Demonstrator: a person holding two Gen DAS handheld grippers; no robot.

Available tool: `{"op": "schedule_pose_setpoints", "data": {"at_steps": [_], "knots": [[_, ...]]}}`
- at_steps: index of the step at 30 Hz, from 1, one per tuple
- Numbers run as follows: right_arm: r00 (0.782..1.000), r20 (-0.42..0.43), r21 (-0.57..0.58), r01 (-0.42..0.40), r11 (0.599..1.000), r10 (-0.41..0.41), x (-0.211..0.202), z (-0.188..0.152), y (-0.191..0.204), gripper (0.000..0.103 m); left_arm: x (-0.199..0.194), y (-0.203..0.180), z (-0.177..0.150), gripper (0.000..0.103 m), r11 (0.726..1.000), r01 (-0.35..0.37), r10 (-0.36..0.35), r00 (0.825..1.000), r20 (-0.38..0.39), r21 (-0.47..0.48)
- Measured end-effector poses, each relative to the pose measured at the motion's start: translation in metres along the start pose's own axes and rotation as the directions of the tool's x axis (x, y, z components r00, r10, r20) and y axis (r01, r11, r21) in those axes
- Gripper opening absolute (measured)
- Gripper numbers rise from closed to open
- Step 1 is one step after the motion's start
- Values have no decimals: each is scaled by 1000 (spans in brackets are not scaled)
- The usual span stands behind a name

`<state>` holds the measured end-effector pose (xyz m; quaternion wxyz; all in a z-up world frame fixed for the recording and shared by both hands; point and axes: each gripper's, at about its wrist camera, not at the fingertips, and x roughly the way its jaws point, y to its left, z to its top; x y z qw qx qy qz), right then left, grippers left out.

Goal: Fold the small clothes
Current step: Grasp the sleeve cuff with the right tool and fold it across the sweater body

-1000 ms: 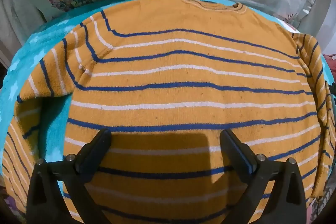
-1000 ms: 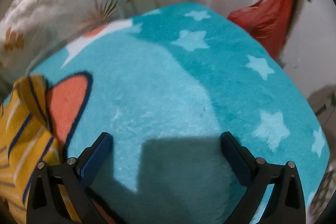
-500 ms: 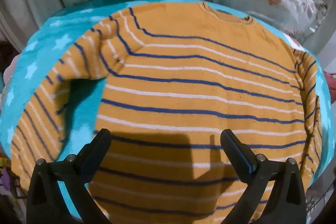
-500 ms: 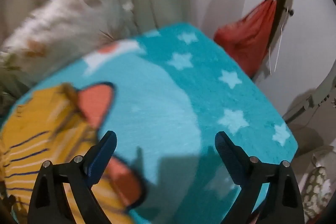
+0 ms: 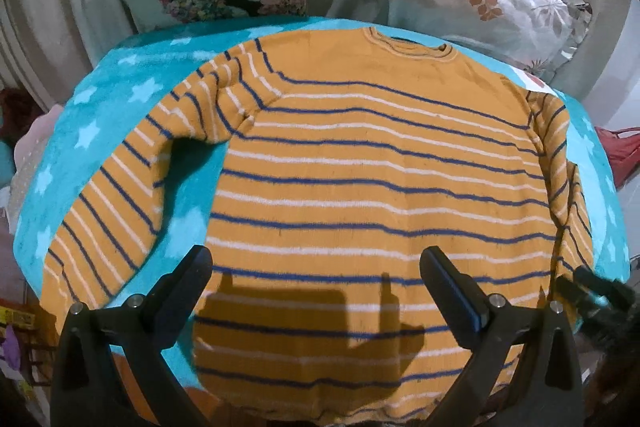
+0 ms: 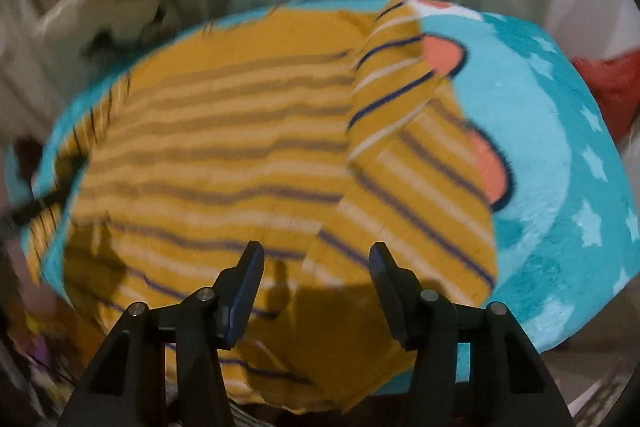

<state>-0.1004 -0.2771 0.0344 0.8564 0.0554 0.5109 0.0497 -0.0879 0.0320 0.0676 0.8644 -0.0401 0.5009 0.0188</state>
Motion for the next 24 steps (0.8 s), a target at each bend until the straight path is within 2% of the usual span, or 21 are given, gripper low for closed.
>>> {"op": "schedule_pose_setpoints", "data": {"at_steps": [2, 3, 5, 6, 7, 9, 10, 12, 14, 17, 19, 20, 21, 24], "knots": [[998, -19, -33, 52, 998, -53, 5, -10, 0, 59, -2, 3, -7, 103, 1000, 8, -8, 1000, -8, -11], [996, -30, -46, 81, 996, -83, 8, -17, -1, 59, 3, 1, 5, 103, 1000, 4, -5, 1000, -21, -17], [995, -31, -30, 99, 995, -99, 7, -17, 0, 43, 2, -2, 2, 103, 1000, 3, -4, 1000, -30, -28], [995, -28, -19, 99, 995, -99, 3, -17, -5, 17, 2, -2, 0, 103, 1000, 5, -6, 999, -32, -31], [997, -28, 20, 73, 997, -72, -3, -17, -10, 12, 1, -2, -1, 103, 999, 6, -7, 999, -32, -33], [1000, 10, 100, 24, 995, -25, -24, -16, -32, 11, 0, -2, -3, 103, 999, 5, -6, 1000, -26, -39], [999, 29, 132, 23, 991, -27, -34, -12, -42, 11, -1, -2, -3, 103, 999, 7, -8, 1000, -24, -42], [995, 71, 214, 50, 976, -66, -55, -9, -70, 11, -4, -6, 1, 103, 998, 6, -8, 1000, -23, -59], [985, 86, 285, 122, 951, -153, -71, -8, -96, 11, -6, -7, 2, 103, 998, 10, -11, 1000, -19, -60], [943, 28, 395, 294, 870, -332, -82, -16, -147, 11, -9, -10, 1, 103, 999, 9, -9, 1000, -11, -52], [896, -47, 436, 416, 798, -441, -85, -24, -176, 11, -9, -11, 1, 103, 999, 7, -7, 1000, -14, -47], [866, -89, 450, 476, 755, -493, -88, -28, -191, 11, -8, -12, 2, 103, 999, 5, -6, 1000, -18, -48], [841, -117, 473, 515, 715, -528, -91, -34, -198, 11, -8, -13, 2, 103, 999, 3, -4, 1000, -20, -48], [802, -141, 524, 558, 644, -580, -105, -41, -209, 13, -6, -16, 2, 103, 999, 6, -7, 1000, -27, -47]]}}
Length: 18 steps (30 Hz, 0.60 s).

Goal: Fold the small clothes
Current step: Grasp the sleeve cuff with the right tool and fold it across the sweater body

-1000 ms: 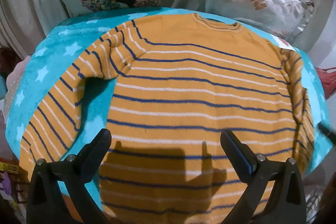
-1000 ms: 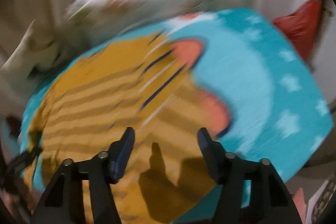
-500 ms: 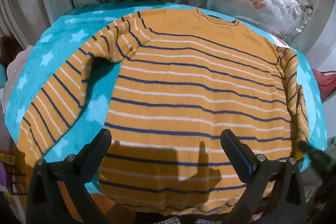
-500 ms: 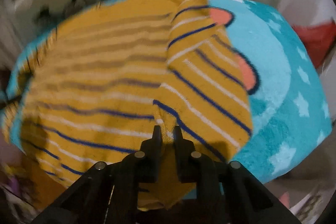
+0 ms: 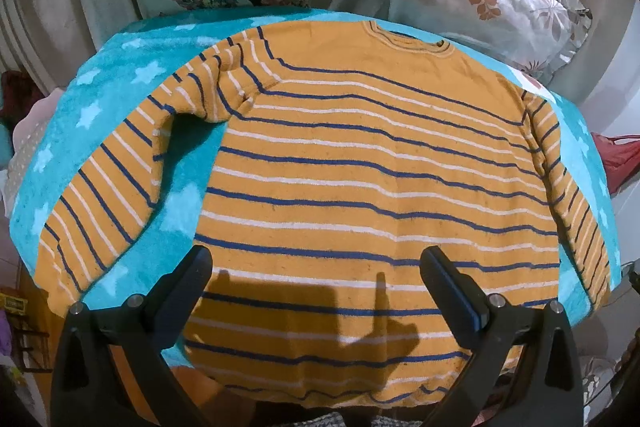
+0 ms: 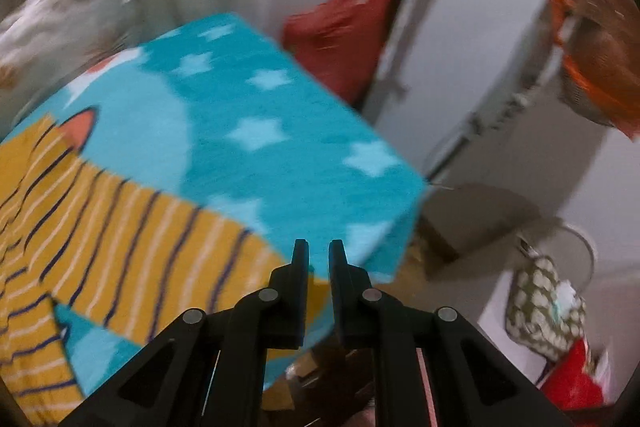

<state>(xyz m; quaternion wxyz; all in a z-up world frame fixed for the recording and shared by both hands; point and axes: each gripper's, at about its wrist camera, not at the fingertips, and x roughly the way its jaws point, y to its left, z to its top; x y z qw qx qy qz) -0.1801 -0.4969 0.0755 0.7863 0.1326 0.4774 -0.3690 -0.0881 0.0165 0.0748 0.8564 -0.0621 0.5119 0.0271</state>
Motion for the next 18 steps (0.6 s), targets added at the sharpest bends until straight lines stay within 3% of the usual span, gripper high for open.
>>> {"op": "schedule_pose_setpoints", "data": {"at_steps": [2, 4, 7, 12, 18], "knots": [[999, 2, 24, -51, 998, 51, 0, 3, -4, 17, 1, -2, 0, 103, 1000, 1, -1, 1000, -1, 6], [992, 3, 13, -125, 992, 125, 7, 15, -6, 31, 1, -6, 0, 103, 1000, -1, 1, 1000, 0, 15], [981, 24, -20, -194, 981, 194, -4, 10, 15, 39, 0, -11, -1, 103, 1000, -3, 3, 1000, 1, 22], [939, 1, -84, -343, 935, 345, -21, -9, 65, 47, -5, -14, -5, 103, 1000, -10, 10, 1000, 8, 23], [902, -60, -231, -430, 873, 428, -34, -42, 128, 53, -14, -18, -11, 103, 999, -30, 29, 998, 47, 20]]}}
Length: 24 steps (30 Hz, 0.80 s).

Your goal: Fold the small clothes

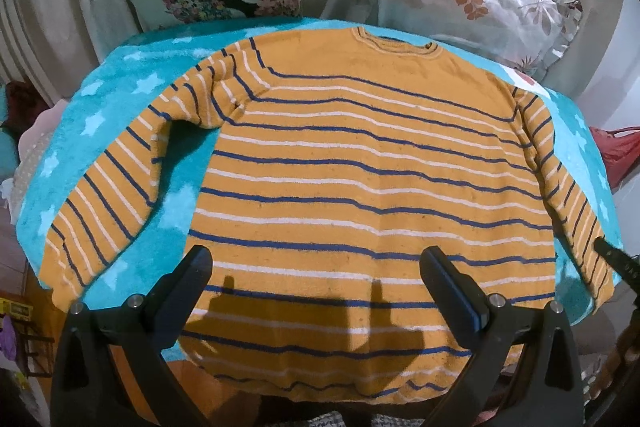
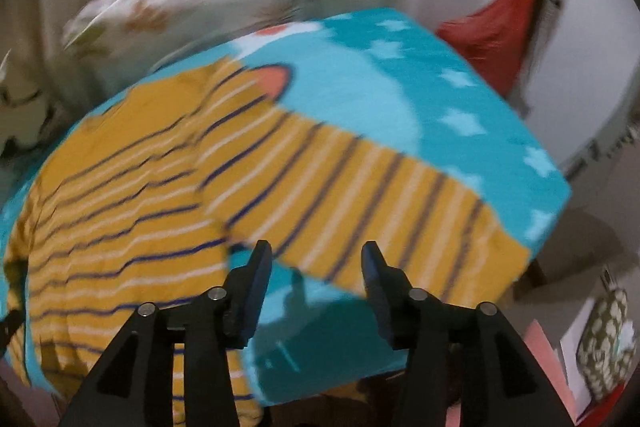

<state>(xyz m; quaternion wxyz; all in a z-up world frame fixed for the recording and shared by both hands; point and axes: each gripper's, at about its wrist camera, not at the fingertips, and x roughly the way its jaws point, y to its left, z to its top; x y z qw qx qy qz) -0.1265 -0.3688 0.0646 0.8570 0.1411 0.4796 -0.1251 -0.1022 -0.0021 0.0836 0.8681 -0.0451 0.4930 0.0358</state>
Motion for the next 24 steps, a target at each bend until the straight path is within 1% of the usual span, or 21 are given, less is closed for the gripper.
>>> {"op": "schedule_pose_setpoints", "data": {"at_steps": [3, 6, 11, 17, 24], "knots": [[998, -39, -27, -43, 999, 42, 6, -12, 20, 54, -5, -1, -4, 103, 1000, -2, 2, 1000, 15, 2], [996, -65, -52, -65, 996, 62, 8, -24, 35, 55, -9, -3, -10, 103, 1000, -5, 5, 1000, 19, 15], [994, -76, -93, -87, 992, 80, 8, -38, 45, 57, -11, -2, -21, 103, 999, -11, 11, 1000, -11, 30], [991, -100, -98, -94, 991, 84, 11, -47, 48, 59, -7, 7, -29, 103, 1000, 0, 0, 999, -49, 7], [993, -92, -99, -89, 991, 80, 5, -47, 56, 60, -13, 14, -18, 103, 999, 27, -26, 999, -24, 42]]}}
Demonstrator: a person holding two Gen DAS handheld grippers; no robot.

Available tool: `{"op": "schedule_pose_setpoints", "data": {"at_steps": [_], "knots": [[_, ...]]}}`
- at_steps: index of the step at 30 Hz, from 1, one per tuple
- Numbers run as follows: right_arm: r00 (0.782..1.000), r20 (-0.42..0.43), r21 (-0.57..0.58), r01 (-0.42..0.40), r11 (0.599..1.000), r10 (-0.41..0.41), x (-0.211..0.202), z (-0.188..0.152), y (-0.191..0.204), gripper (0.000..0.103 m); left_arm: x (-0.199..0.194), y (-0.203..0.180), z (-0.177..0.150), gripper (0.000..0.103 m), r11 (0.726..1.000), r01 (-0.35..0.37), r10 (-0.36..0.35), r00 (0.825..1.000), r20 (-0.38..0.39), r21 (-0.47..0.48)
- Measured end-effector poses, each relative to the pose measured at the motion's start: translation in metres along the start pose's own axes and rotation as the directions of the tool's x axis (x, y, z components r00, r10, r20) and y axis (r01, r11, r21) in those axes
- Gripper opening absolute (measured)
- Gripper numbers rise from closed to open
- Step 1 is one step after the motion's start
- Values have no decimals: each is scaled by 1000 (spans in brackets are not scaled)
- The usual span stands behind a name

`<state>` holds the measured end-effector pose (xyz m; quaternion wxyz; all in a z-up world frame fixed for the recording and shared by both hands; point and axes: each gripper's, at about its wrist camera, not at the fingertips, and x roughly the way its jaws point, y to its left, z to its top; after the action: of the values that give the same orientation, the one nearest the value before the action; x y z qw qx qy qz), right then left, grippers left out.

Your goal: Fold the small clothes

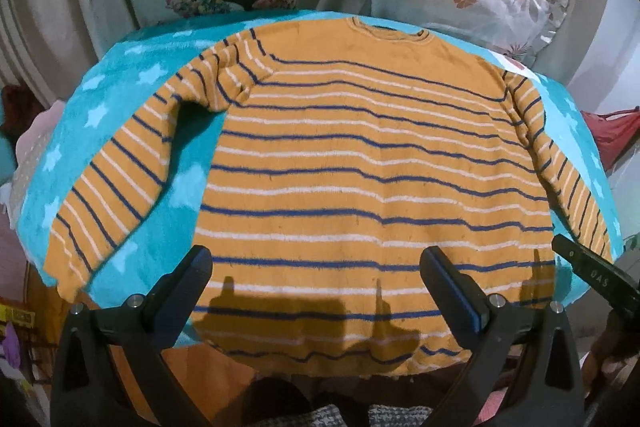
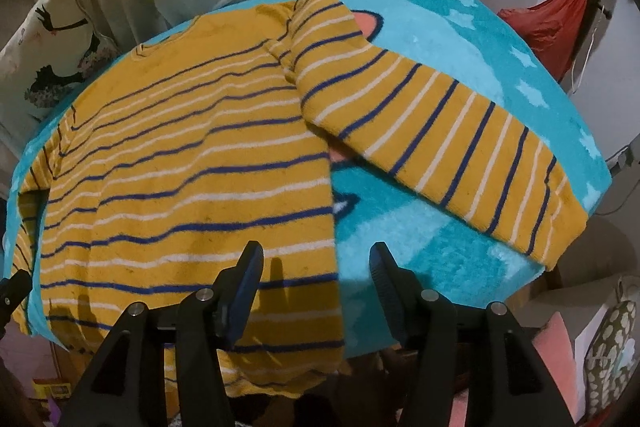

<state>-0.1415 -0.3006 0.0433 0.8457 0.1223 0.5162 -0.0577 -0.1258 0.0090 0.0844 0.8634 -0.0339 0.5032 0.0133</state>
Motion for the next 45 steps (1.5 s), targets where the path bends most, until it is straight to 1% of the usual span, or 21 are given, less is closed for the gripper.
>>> {"op": "schedule_pose_setpoints", "data": {"at_steps": [4, 8, 12, 14, 16, 18, 21, 23, 25, 28, 30, 31, 32, 33, 34, 35, 37, 38, 40, 43, 45], "knots": [[1000, 17, -4, 4, 1000, -3, -5, 4, 16, 64, 2, 18, 9, 103, 1000, 4, -4, 1000, -3, -7], [1000, 28, -26, 11, 1000, -11, -6, 6, 49, 65, 8, 49, 17, 103, 999, 2, -3, 1000, -19, -43], [1000, 21, -43, 14, 999, -13, -3, 6, 83, 66, 12, 86, 22, 103, 998, -5, 3, 999, -34, -70], [1000, 16, -49, 10, 999, -10, -1, 5, 97, 66, 12, 110, 26, 103, 996, -18, 16, 1000, -24, -82], [1000, 15, -59, 10, 998, -10, 0, 3, 112, 66, 11, 138, 29, 103, 994, -48, 48, 999, -6, -101], [1000, 18, -69, 10, 998, -9, 0, 1, 125, 66, 11, 176, 30, 103, 987, -89, 90, 996, 0, -136], [1000, 19, -83, 17, 996, -16, 1, -4, 138, 66, 17, 236, 20, 103, 969, -129, 124, 992, -34, -210], [1000, 14, -82, 20, 996, -19, 2, -7, 143, 66, 25, 274, 8, 103, 955, -159, 144, 986, -80, -249], [1000, 8, -74, 24, 997, -23, 4, -9, 147, 66, 33, 301, -4, 103, 946, -174, 145, 982, -123, -274], [1000, 1, -60, 26, 998, -26, 6, -11, 152, 67, 44, 324, -18, 102, 946, -150, 106, 981, -162, -288], [1000, 0, -60, 28, 998, -28, 6, -13, 157, 67, 48, 326, -21, 102, 948, -133, 85, 982, -171, -290], [1000, -1, -64, 28, 998, -28, 6, -13, 160, 67, 51, 326, -22, 97, 949, -119, 70, 983, -172, -291], [1000, 0, -69, 29, 997, -29, 6, -13, 165, 67, 54, 325, -23, 86, 952, -99, 50, 983, -174, -288], [1000, 1, -76, 29, 997, -29, 6, -14, 169, 67, 56, 322, -23, 83, 955, -92, 42, 983, -179, -282], [1000, 2, -83, 30, 996, -30, 6, -14, 172, 67, 55, 318, -22, 71, 959, -110, 66, 983, -171, -263], [1000, 3, -92, 31, 995, -31, 5, -15, 176, 67, 53, 314, -21, 40, 966, -107, 72, 986, -153, -236], [999, 7, -106, 33, 994, -32, 4, -16, 182, 67, 49, 310, -18, 7, 973, -68, 36, 989, -146, -221], [999, 9, -110, 35, 993, -34, 3, -16, 184, 67, 46, 313, -16, 7, 971, -48, 15, 990, -144, -233], [999, 13, -113, 44, 993, -43, 3, -15, 186, 67, 40, 324, -12, 7, 967, -43, 11, 992, -126, -251], [999, 19, -104, 52, 993, -50, 0, -15, 183, 67, 31, 352, 0, 7, 953, -83, 53, 993, -110, -292], [998, 23, -96, 61, 994, -59, -1, -15, 181, 67, 28, 374, 9, 7, 941, -126, 97, 990, -106, -315]]}}
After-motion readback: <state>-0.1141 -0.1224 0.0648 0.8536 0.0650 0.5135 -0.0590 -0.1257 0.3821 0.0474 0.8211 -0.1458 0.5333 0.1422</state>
